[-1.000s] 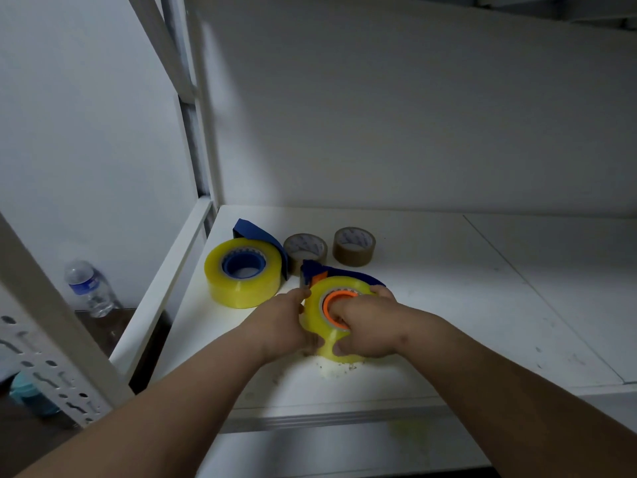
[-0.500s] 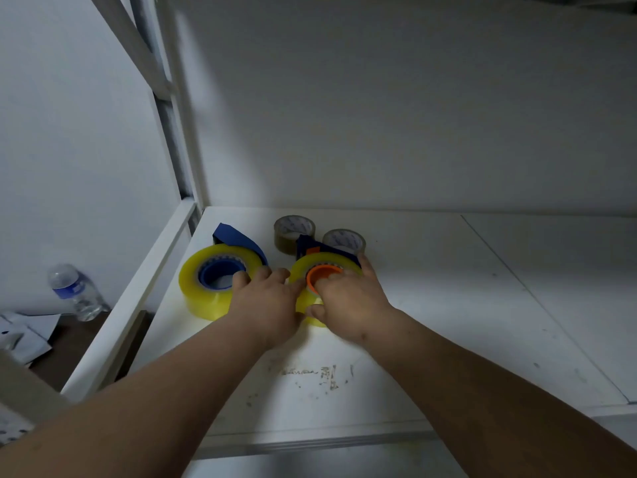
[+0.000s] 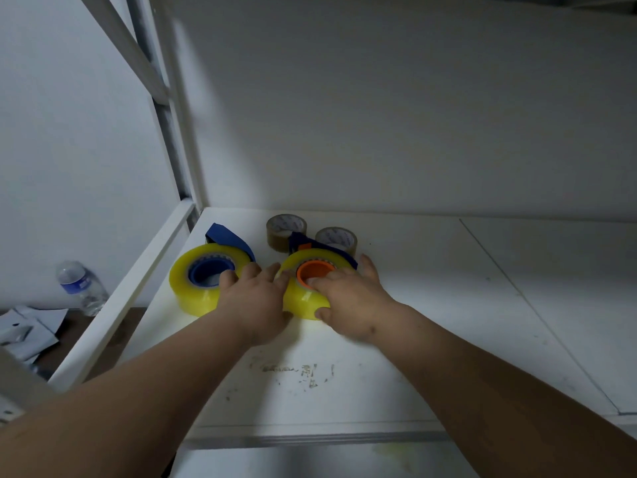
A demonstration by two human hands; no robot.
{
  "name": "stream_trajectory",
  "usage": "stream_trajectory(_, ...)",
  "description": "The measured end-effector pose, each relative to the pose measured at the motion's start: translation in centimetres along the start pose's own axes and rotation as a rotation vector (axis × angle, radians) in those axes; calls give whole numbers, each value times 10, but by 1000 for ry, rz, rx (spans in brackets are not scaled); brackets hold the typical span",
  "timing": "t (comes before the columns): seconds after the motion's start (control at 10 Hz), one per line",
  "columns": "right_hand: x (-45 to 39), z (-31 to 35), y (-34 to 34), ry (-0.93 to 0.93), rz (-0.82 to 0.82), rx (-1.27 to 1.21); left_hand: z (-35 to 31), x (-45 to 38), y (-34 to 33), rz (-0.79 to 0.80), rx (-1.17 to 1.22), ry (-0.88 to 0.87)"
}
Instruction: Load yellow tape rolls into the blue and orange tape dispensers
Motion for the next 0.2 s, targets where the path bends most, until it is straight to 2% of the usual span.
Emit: stream_trajectory(0.2,12,-23,26,-86,-81,-26,1,18,10,-60,34,85)
Point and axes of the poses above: each hand's wrist, its own x-axis away from the middle knuckle, its own y-axis out of the back of the hand, z = x × y, the point moved 2 cm from there along -x, towards the middle knuckle, and after that the axes turned 14 degrees about -y, right-handed, at the moved point
